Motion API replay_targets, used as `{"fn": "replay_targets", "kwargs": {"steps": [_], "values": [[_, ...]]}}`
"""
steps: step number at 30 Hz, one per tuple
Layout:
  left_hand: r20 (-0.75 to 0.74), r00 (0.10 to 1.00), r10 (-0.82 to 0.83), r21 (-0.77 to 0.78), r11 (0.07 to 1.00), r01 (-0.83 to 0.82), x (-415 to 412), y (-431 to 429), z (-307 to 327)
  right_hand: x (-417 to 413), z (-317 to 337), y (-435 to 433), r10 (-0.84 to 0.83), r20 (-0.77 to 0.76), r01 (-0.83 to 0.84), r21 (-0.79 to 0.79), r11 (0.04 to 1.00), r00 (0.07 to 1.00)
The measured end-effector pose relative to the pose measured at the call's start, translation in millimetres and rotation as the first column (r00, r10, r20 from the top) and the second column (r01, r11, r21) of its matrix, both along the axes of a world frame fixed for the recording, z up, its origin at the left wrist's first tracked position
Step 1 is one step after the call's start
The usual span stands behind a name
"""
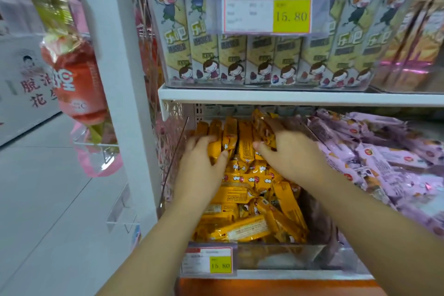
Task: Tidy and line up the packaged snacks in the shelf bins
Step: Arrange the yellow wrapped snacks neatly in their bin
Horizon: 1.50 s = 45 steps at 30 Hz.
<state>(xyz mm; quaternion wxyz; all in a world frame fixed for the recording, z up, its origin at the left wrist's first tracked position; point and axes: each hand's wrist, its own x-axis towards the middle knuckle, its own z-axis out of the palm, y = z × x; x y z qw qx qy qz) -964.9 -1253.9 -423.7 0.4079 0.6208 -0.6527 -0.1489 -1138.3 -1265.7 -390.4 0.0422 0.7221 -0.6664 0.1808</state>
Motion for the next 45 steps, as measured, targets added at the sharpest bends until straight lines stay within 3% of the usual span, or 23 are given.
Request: {"fn": "replay_targets", "kwargs": {"steps": [3,6,9,12,16,20,25,33,37,41,43,45], "values": [[0.058,0.995,-0.080,-0.017,0.997,0.081,4.3,8.0,1.7,-7.5,-3.7,9.4,0.071,-0.002,-0.071,-0.037,0.997,0.998],[0.053,0.988,-0.146,-0.045,0.988,0.148,16.8,19.8,2.3,-14.7,4.5,24.8,0.090,0.101,-0.080,-0.105,0.991,0.991],[0.119,0.968,-0.219,-0.080,0.970,0.229,28.3,35.3,1.8,-8.1,13.7,43.8,0.259,0.144,-0.232,-0.177,0.956,0.955],[0.230,0.911,-0.343,-0.008,0.935,0.354,35.7,47.6,-0.3,5.7,4.6,61.5,0.396,0.123,-0.402,0.033,0.915,0.910],[0.379,0.834,-0.402,0.114,0.914,0.389,37.7,52.7,-10.8,16.4,-23.5,68.9,0.405,0.044,-0.400,0.275,0.874,0.913],[0.557,0.767,-0.318,0.155,0.947,0.280,31.4,49.2,-14.1,18.2,-32.2,62.3,0.356,0.151,-0.386,0.296,0.874,0.922],[0.440,0.826,-0.352,0.205,0.935,0.290,30.9,42.5,-13.0,18.0,-34.3,59.1,0.331,0.206,-0.380,0.285,0.880,0.921],[0.044,0.962,-0.270,0.061,0.962,0.267,30.9,42.6,-17.1,19.8,-22.7,63.2,0.376,0.321,-0.409,0.038,0.912,0.869],[-0.018,0.973,-0.229,0.054,0.972,0.230,30.7,40.0,-15.5,11.3,-3.5,70.3,0.443,0.394,-0.340,-0.307,0.889,0.805],[-0.033,0.982,-0.184,0.040,0.982,0.185,27.5,33.8,-10.5,6.5,-2.2,57.7,0.493,0.258,-0.279,-0.573,0.770,0.831],[-0.037,0.988,-0.151,0.025,0.988,0.152,24.4,29.7,-6.8,7.7,-2.8,43.4,0.481,0.175,-0.279,-0.628,0.727,0.859],[-0.031,0.994,-0.106,0.027,0.994,0.107,21.2,25.7,-3.6,10.7,-4.5,29.6,0.417,0.122,-0.259,-0.620,0.741,0.901]]}}
